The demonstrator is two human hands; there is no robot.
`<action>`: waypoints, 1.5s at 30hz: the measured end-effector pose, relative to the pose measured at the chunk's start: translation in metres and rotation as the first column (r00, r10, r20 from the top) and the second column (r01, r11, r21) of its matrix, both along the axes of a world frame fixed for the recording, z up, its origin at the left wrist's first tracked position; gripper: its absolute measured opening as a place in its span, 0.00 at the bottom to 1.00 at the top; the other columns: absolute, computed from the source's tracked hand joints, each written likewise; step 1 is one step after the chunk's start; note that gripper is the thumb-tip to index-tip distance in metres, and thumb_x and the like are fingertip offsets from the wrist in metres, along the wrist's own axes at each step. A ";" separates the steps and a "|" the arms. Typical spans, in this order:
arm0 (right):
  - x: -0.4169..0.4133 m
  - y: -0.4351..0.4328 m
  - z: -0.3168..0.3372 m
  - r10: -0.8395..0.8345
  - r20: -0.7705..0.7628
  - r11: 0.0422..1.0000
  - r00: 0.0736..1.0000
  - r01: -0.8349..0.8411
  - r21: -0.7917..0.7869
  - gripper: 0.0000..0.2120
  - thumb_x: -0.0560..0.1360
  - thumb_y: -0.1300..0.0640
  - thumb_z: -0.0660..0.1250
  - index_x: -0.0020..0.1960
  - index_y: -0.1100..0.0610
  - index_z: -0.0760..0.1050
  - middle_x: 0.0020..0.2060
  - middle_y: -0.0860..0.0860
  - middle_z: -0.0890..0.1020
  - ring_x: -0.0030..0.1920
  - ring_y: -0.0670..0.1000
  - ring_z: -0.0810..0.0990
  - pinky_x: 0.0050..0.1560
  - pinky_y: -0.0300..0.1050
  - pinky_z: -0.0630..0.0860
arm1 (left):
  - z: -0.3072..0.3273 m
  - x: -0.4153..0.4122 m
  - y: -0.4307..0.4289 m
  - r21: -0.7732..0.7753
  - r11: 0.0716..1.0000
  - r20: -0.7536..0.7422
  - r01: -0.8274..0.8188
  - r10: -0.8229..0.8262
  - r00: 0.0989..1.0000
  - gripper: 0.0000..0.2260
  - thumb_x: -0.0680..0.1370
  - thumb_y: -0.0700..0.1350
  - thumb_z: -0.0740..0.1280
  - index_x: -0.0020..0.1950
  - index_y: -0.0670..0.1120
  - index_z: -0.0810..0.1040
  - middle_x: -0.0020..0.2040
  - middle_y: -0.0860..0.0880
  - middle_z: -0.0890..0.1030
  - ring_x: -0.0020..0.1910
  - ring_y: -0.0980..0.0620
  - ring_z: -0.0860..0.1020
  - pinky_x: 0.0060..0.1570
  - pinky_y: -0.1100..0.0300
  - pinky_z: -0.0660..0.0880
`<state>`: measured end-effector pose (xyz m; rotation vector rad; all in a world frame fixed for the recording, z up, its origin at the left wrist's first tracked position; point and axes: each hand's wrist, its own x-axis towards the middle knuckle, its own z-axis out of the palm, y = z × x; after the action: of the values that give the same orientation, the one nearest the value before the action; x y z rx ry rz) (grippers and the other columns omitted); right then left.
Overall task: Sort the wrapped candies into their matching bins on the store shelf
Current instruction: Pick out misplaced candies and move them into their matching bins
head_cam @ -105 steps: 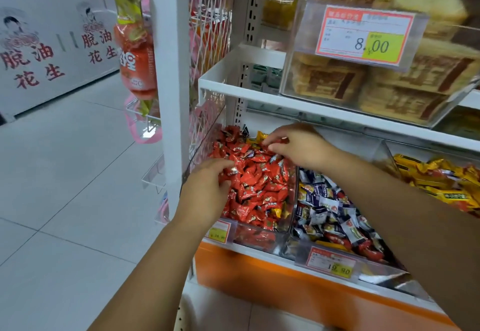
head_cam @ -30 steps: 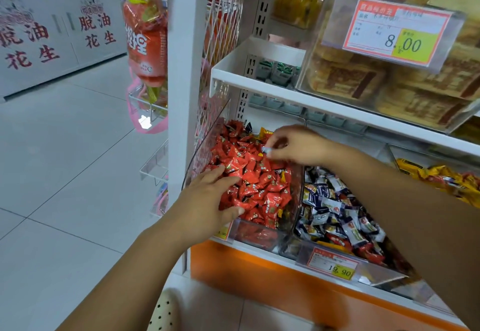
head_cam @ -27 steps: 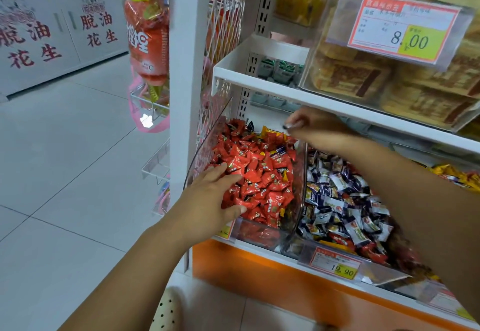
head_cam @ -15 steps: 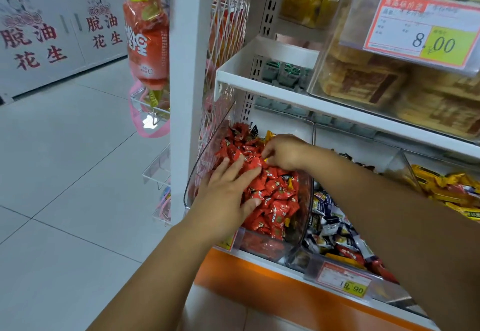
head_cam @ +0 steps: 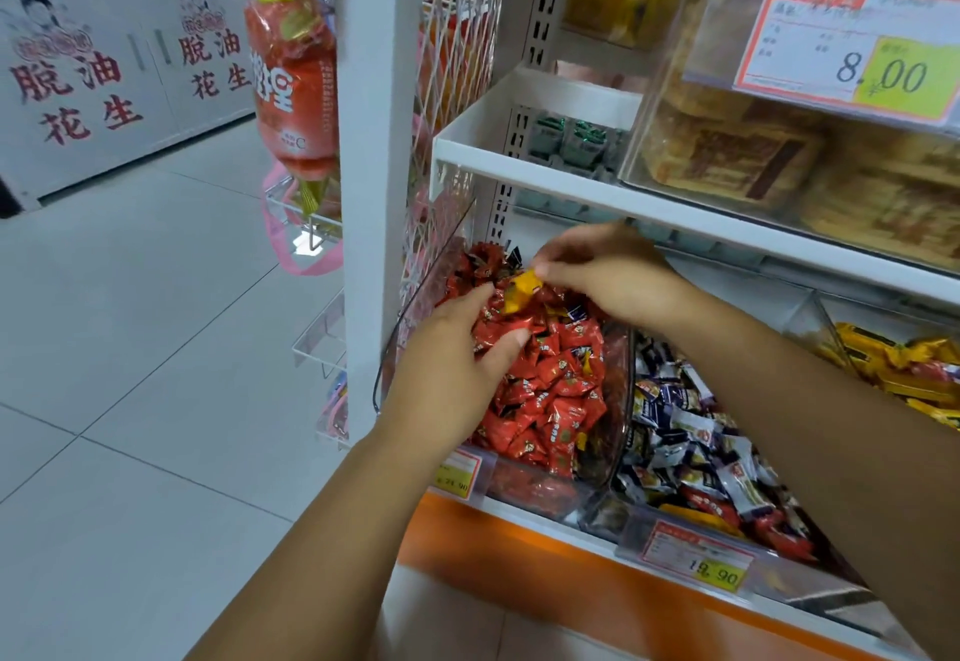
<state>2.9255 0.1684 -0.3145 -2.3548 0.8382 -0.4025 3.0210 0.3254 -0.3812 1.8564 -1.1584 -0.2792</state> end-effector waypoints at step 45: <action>-0.009 0.014 0.001 0.175 -0.055 0.977 0.983 -0.166 0.137 0.07 0.74 0.44 0.68 0.51 0.42 0.81 0.47 0.36 0.83 0.47 0.36 0.79 0.48 0.29 0.71 | 0.012 0.001 0.009 -0.065 0.998 -0.364 0.025 -0.047 0.930 0.09 0.73 0.53 0.72 0.52 0.57 0.77 0.39 0.56 0.81 0.35 0.64 0.76 0.37 0.71 0.71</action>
<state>2.9167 0.1822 -0.3135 -2.3053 0.6649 -0.1917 3.0222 0.3344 -0.3693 1.6442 -0.9319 -0.5798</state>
